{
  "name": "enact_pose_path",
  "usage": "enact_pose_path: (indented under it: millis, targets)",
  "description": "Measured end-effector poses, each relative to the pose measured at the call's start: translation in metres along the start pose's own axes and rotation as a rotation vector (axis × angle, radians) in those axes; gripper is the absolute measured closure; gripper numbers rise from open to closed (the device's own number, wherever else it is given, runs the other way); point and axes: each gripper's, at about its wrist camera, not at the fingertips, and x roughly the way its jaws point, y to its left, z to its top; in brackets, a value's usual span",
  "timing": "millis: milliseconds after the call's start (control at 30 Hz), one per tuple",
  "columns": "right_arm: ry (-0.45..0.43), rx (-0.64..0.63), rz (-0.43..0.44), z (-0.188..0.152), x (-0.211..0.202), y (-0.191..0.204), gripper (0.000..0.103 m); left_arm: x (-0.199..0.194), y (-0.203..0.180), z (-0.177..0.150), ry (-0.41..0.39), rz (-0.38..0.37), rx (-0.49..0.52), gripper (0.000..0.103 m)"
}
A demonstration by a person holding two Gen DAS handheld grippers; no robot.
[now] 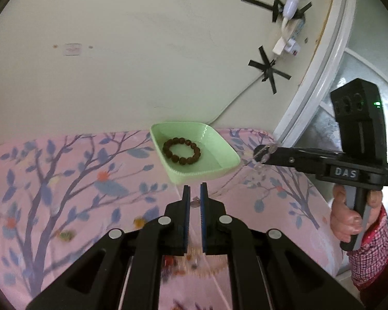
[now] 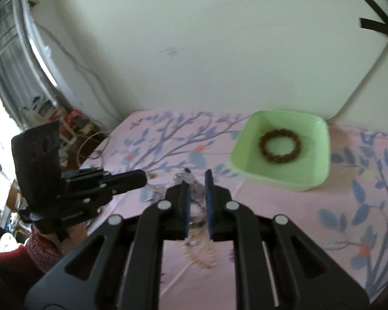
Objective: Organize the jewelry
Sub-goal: 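Carry the crystal strand with the right gripper and drop it in the tray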
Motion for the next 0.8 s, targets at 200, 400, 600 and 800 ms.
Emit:
enact_pose_path:
  millis: [200, 400, 600, 800]
  targets:
    - [0.030, 0.057, -0.087, 0.023, 0.020, -0.051, 0.093, 0.063, -0.009, 0.044, 0.053, 0.006, 0.027, 0.103]
    - [0.094, 0.092, -0.171, 0.031, 0.053, -0.090, 0.093, 0.117, -0.021, 0.065, 0.108, 0.019, 0.055, 0.103]
    - [0.192, 0.090, -0.258, 0.015, 0.084, -0.111, 0.038, 0.154, -0.004, 0.062, 0.220, -0.098, -0.090, 0.103]
    - [0.153, 0.026, -0.290, -0.001, 0.068, -0.101, 0.038, 0.138, 0.009, 0.056, 0.236, -0.136, -0.156, 0.103]
